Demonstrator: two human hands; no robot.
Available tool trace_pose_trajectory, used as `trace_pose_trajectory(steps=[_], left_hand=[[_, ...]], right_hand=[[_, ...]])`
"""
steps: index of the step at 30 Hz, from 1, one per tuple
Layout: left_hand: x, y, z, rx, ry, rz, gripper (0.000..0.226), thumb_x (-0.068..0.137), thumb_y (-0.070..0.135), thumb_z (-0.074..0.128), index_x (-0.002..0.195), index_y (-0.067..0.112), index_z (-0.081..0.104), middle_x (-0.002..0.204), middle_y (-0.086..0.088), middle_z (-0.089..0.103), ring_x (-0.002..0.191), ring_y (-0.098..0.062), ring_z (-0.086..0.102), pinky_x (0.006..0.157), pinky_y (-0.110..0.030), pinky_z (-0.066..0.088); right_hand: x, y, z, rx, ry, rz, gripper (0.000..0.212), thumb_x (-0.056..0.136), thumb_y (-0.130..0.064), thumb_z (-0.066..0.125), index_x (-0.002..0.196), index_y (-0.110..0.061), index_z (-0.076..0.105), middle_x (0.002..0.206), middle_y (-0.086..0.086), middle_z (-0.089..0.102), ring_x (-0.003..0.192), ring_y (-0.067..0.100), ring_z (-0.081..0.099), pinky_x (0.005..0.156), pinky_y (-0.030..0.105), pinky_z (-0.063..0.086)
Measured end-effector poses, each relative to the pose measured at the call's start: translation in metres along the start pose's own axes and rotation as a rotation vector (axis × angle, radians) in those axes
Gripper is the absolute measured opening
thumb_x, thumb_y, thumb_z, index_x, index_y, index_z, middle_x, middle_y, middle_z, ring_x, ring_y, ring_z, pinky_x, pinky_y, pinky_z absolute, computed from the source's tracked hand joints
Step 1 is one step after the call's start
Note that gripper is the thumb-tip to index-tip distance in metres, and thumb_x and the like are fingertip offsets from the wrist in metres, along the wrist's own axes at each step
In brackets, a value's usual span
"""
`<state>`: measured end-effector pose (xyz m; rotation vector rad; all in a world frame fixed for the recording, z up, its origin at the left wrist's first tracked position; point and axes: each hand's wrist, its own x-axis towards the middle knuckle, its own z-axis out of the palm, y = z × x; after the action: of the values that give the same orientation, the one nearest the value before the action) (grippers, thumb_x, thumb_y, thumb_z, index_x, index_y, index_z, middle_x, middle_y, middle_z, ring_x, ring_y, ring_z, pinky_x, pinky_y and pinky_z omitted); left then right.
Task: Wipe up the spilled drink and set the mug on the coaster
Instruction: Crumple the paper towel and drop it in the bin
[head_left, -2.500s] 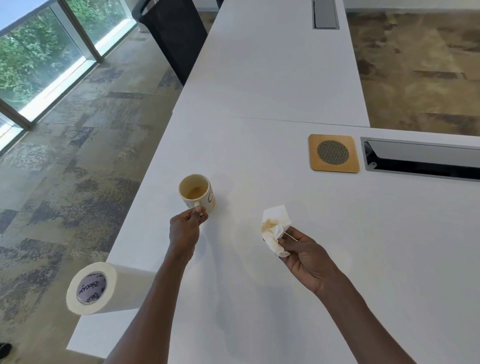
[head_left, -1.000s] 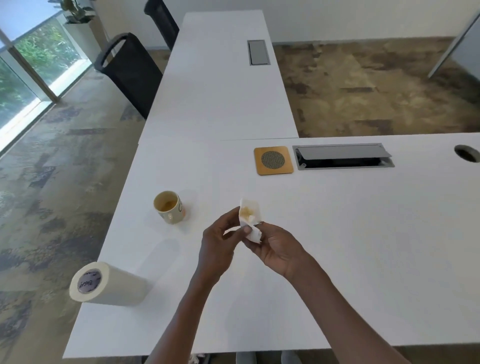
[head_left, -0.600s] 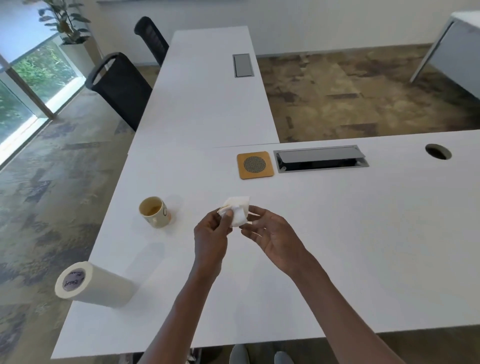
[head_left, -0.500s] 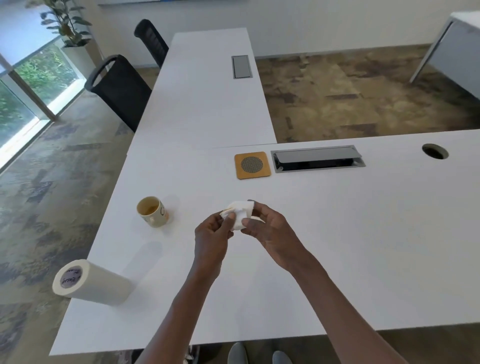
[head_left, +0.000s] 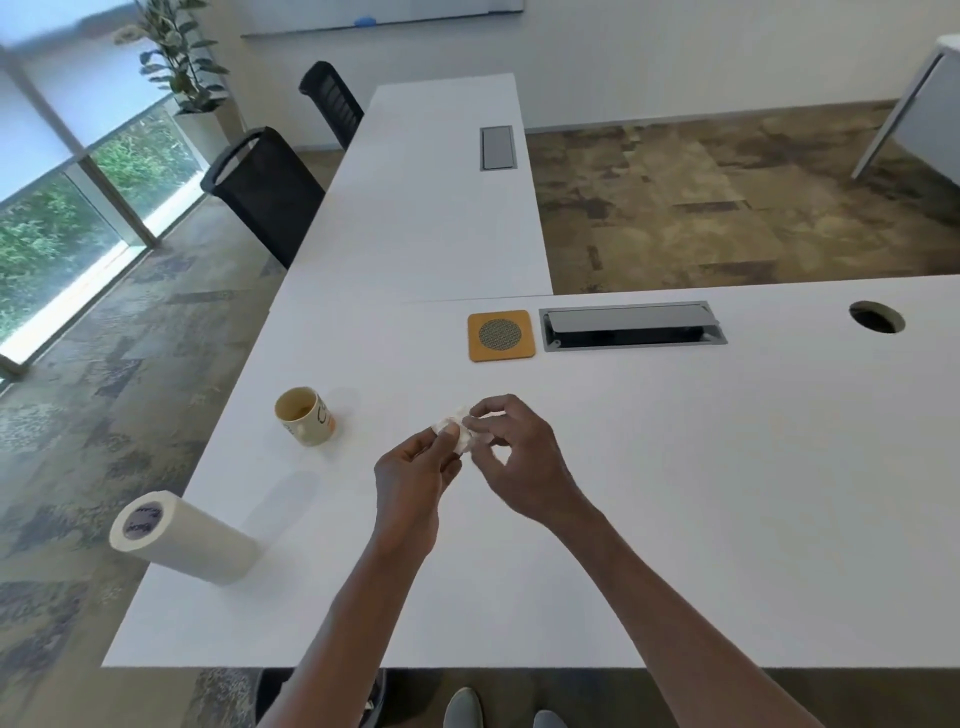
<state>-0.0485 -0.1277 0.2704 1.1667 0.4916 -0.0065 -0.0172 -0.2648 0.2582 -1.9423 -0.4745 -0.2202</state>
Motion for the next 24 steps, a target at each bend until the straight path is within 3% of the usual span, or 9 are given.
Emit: trace_pose_trajectory(steps=[4, 10, 13, 17, 21, 24], left_hand=[[-0.002, -0.003, 0.003, -0.072, -0.047, -0.024, 0.021, 0.093, 0.013, 0.07, 0.11, 0.001, 0.075, 0.108, -0.012, 0.078, 0.103, -0.02, 0.075, 0.082, -0.021, 0.058], [-0.007, -0.016, 0.011, -0.266, -0.173, -0.101, 0.031, 0.086, 0.019, 0.075, 0.108, -0.003, 0.076, 0.12, -0.02, 0.073, 0.117, -0.025, 0.07, 0.093, -0.026, 0.057], [-0.009, -0.02, 0.014, -0.271, -0.112, -0.106, 0.028, 0.079, 0.019, 0.08, 0.1, 0.0, 0.08, 0.116, -0.017, 0.075, 0.113, -0.022, 0.072, 0.086, -0.024, 0.059], [-0.012, -0.02, 0.019, -0.219, -0.018, -0.086, 0.02, 0.079, 0.019, 0.081, 0.09, 0.003, 0.082, 0.106, -0.013, 0.078, 0.104, -0.019, 0.075, 0.084, -0.024, 0.057], [-0.018, -0.02, 0.025, -0.237, 0.061, -0.067, 0.016, 0.086, 0.014, 0.078, 0.09, -0.001, 0.079, 0.098, -0.014, 0.079, 0.096, -0.02, 0.077, 0.08, -0.024, 0.059], [-0.021, -0.018, 0.022, -0.24, 0.086, -0.058, 0.014, 0.085, 0.014, 0.078, 0.087, 0.0, 0.079, 0.093, -0.013, 0.079, 0.089, -0.019, 0.076, 0.082, -0.026, 0.059]], right_hand=[[-0.006, 0.003, -0.005, 0.018, -0.009, 0.019, 0.028, 0.084, -0.017, 0.075, 0.111, -0.009, 0.073, 0.106, 0.002, 0.069, 0.091, 0.006, 0.065, 0.078, 0.01, 0.05], [-0.013, 0.0, -0.01, 0.076, 0.083, 0.082, 0.015, 0.094, -0.023, 0.064, 0.105, -0.022, 0.073, 0.093, -0.006, 0.074, 0.086, 0.005, 0.068, 0.073, 0.016, 0.054], [-0.015, -0.001, -0.013, -0.001, 0.095, 0.109, 0.011, 0.093, -0.027, 0.063, 0.103, -0.026, 0.068, 0.09, -0.01, 0.074, 0.081, 0.0, 0.066, 0.068, 0.005, 0.045], [-0.014, -0.002, -0.017, 0.04, 0.084, 0.107, 0.012, 0.091, -0.024, 0.068, 0.102, -0.022, 0.072, 0.09, -0.007, 0.075, 0.081, 0.004, 0.068, 0.072, 0.018, 0.054], [-0.014, -0.002, -0.018, 0.026, 0.031, 0.028, 0.033, 0.084, -0.01, 0.073, 0.117, -0.015, 0.07, 0.104, 0.001, 0.069, 0.092, 0.006, 0.065, 0.078, 0.014, 0.054], [-0.019, -0.005, -0.012, 0.076, 0.011, 0.07, 0.04, 0.083, -0.005, 0.071, 0.12, -0.021, 0.069, 0.104, -0.005, 0.071, 0.095, 0.004, 0.066, 0.078, 0.018, 0.055]])
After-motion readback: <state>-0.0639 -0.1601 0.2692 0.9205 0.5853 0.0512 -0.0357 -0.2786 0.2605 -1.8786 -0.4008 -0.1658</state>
